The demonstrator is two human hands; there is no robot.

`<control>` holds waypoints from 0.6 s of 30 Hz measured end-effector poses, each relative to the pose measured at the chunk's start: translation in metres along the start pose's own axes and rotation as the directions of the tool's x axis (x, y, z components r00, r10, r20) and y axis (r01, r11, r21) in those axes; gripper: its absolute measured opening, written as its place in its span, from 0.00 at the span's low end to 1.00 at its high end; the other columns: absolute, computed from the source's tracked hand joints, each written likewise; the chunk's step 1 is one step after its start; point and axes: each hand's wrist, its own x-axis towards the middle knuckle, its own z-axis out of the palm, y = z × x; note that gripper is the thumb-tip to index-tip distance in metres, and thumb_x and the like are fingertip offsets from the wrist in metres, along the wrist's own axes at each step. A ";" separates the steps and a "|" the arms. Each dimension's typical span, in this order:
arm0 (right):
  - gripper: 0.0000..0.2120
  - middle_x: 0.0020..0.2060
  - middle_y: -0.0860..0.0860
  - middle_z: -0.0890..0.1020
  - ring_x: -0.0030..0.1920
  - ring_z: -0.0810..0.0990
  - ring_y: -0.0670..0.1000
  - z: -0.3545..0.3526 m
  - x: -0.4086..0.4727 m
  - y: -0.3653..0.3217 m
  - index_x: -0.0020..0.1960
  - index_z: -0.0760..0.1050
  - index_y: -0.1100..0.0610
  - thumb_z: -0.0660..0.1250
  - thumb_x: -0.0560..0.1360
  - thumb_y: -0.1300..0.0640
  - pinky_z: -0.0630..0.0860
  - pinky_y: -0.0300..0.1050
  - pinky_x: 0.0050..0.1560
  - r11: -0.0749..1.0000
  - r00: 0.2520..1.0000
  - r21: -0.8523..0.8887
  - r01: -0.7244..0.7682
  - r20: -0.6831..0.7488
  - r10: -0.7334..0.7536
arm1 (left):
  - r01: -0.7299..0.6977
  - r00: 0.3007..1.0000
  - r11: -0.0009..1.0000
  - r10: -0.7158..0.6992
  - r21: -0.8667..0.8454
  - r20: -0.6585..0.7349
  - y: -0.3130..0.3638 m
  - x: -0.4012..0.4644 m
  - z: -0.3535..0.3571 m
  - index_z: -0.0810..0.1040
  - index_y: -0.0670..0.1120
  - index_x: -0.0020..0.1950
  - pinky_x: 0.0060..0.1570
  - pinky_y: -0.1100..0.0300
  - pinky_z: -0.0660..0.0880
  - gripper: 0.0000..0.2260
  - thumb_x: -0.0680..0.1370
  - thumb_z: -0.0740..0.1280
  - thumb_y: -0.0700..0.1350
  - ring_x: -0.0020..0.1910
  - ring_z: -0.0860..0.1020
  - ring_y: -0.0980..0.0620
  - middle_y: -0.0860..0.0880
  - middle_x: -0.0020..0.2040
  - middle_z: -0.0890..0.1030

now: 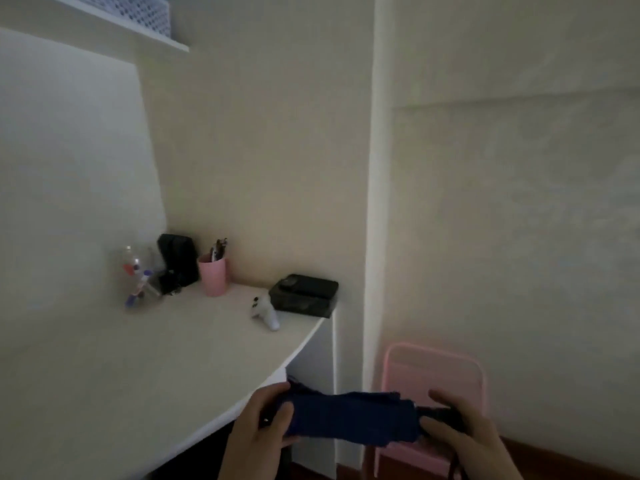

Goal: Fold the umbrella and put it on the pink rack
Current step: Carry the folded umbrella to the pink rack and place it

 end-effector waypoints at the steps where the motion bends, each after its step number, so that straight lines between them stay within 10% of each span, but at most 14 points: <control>1: 0.27 0.50 0.62 0.85 0.48 0.85 0.60 -0.020 0.007 0.010 0.62 0.78 0.58 0.79 0.66 0.70 0.81 0.42 0.39 0.999 1.000 -0.038 -0.020 0.005 0.020 | 0.002 0.997 0.997 -0.009 0.083 0.081 -0.010 0.013 0.020 0.82 0.56 0.56 0.55 0.52 0.82 0.15 0.76 0.74 0.37 0.57 0.80 0.50 0.49 0.60 0.80; 4: 0.28 0.49 0.58 0.87 0.48 0.87 0.54 -0.078 0.042 0.040 0.61 0.78 0.54 0.78 0.64 0.71 0.79 0.41 0.45 0.984 0.998 -0.176 -0.042 -0.046 0.035 | -0.050 0.930 0.948 -0.069 0.313 0.360 -0.042 0.054 0.082 0.72 0.60 0.66 0.63 0.59 0.77 0.26 0.72 0.76 0.44 0.62 0.77 0.56 0.58 0.63 0.76; 10: 0.17 0.47 0.49 0.84 0.40 0.81 0.40 -0.154 0.147 0.107 0.56 0.77 0.53 0.76 0.72 0.66 0.76 0.33 0.37 0.930 0.953 -0.349 -0.120 -0.304 0.010 | -0.068 0.928 0.911 -0.092 0.408 0.360 -0.144 0.161 0.217 0.77 0.65 0.56 0.56 0.59 0.78 0.18 0.73 0.74 0.44 0.58 0.80 0.52 0.51 0.59 0.79; 18: 0.23 0.57 0.52 0.83 0.51 0.84 0.52 -0.210 0.328 0.184 0.66 0.74 0.53 0.75 0.74 0.56 0.84 0.49 0.46 0.835 0.901 -0.508 -0.212 -0.432 -0.034 | -0.202 0.883 0.850 -0.057 0.486 0.466 -0.244 0.307 0.352 0.75 0.54 0.68 0.55 0.63 0.76 0.19 0.78 0.71 0.42 0.59 0.79 0.53 0.53 0.61 0.79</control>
